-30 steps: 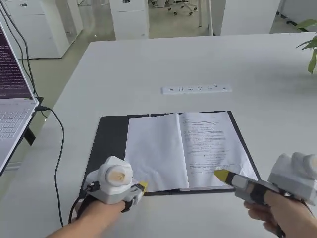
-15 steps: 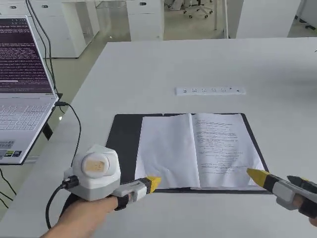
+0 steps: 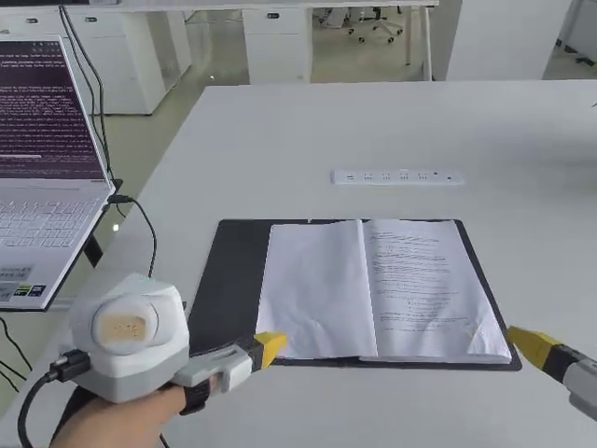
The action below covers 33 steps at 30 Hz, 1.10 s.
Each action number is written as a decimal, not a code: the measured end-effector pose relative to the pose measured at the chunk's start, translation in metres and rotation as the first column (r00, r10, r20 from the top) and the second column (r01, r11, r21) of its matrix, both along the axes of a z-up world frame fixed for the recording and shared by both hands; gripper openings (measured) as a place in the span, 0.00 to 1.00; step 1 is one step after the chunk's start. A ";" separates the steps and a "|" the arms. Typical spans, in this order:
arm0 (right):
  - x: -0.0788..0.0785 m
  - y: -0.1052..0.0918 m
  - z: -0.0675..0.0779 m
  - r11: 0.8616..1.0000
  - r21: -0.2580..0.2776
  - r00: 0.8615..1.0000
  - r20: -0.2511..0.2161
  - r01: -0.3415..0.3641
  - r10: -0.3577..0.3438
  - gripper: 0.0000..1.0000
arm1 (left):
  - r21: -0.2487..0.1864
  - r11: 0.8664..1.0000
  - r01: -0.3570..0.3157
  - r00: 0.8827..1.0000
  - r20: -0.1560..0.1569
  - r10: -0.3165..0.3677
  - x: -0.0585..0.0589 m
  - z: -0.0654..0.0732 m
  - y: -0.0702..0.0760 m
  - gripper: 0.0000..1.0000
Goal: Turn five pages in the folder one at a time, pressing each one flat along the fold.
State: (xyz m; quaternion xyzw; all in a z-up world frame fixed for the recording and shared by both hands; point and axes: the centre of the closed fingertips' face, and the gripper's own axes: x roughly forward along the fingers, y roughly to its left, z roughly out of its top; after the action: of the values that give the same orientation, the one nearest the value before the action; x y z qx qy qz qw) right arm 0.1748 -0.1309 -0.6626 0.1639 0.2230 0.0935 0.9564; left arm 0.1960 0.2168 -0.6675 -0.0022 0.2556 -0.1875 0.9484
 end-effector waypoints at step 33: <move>0.016 -0.007 -0.001 0.997 -0.059 0.999 -0.012 -0.049 0.048 0.72 | 0.064 0.996 0.069 0.997 0.009 -0.070 0.017 -0.006 -0.029 0.72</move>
State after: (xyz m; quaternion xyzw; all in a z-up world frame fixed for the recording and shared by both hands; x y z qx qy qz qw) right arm 0.1904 -0.1384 -0.6635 0.1305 0.2349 0.1092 0.9570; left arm 0.2128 0.1880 -0.6737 0.0381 0.2558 -0.2122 0.9424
